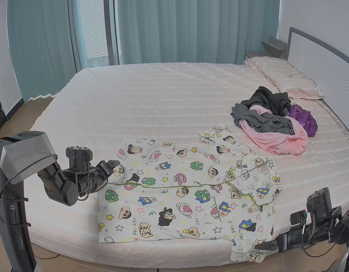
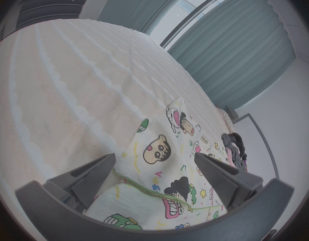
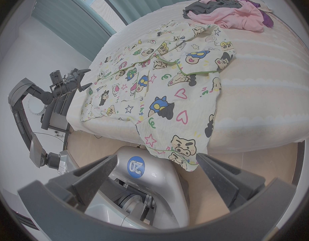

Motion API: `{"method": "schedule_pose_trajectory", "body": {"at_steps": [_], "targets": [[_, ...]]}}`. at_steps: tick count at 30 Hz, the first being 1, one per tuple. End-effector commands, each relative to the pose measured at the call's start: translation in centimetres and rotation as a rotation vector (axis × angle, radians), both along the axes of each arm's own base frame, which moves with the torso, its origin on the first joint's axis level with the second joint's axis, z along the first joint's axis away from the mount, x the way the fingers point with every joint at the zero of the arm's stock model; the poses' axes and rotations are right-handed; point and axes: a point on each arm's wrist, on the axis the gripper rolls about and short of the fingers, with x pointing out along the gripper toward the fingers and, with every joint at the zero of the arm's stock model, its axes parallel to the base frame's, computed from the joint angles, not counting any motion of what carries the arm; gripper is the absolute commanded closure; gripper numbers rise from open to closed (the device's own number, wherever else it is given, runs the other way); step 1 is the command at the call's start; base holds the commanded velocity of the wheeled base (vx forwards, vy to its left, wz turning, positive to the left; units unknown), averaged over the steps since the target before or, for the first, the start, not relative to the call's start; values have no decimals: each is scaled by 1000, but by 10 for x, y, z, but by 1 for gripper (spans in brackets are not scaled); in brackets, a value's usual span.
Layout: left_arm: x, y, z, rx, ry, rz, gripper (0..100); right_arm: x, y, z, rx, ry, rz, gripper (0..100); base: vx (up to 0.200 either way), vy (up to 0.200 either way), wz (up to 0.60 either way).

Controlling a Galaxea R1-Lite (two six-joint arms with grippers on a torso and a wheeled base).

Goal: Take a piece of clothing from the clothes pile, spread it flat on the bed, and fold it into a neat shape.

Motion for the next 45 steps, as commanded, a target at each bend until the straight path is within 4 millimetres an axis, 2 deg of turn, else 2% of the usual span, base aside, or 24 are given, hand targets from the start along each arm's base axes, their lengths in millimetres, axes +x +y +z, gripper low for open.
{"method": "schedule_pose_trajectory", "body": {"at_steps": [1, 10, 11, 24, 32, 37, 45], "targets": [[6, -4, -16, 11, 26, -14, 0, 0, 1, -1, 0, 3, 4, 0, 0, 0, 0], [6, -4, -20, 18, 37, -12, 0, -1, 5, -2, -3, 13, 29, 0, 0, 0, 0], [6, -4, -20, 20, 37, -9, 100, -1, 5, -2, -3, 13, 29, 0, 0, 0, 0], [-2, -2, -23, 55, 58, 39, 100, -1, 5, -3, -2, 16, 26, 0, 0, 0, 0], [-13, 8, 0, 64, 26, 56, 100, -1, 5, -3, -2, 17, 26, 0, 0, 0, 0], [-22, 9, -3, 130, 44, 28, 100, -1, 5, -3, -2, 17, 26, 0, 0, 0, 0], [-24, 10, -7, 214, 60, 55, 100, -1, 5, -4, -4, 25, 23, 0, 0, 0, 0]]}}
